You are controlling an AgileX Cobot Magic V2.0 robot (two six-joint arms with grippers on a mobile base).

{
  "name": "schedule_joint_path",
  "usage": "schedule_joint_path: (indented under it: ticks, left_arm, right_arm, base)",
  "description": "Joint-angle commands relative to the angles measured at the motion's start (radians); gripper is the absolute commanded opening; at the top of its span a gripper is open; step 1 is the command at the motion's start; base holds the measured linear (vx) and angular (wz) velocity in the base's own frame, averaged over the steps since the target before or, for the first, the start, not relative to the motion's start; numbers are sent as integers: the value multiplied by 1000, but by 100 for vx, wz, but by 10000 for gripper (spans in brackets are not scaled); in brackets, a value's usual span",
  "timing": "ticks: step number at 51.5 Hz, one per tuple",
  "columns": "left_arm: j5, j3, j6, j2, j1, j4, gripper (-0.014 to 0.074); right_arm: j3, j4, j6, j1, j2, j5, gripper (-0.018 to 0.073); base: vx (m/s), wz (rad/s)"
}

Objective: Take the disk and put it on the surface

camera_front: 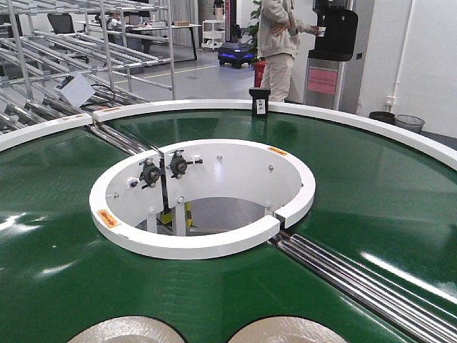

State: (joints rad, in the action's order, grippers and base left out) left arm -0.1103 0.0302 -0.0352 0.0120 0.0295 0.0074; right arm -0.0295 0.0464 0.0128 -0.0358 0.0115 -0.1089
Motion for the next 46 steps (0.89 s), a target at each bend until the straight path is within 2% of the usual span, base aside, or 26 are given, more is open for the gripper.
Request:
schedule_joint_path:
  ticks: [1,24,46]
  left_arm:
    - [84,-20,6,-7,1,-7,-7]
    - [84,-20,6,-7,1,-7,-7]
    - [150,-20,26,-7,1,-13,-7]
  right_arm:
    - [-8,4,-3,6,9,88,-8]
    - [-8,4,-3,6,9,88,-8]
    - [-8,5,-6,6,9,133,-8]
  base:
    - [0,0]
    - [0,0]
    - [0,0]
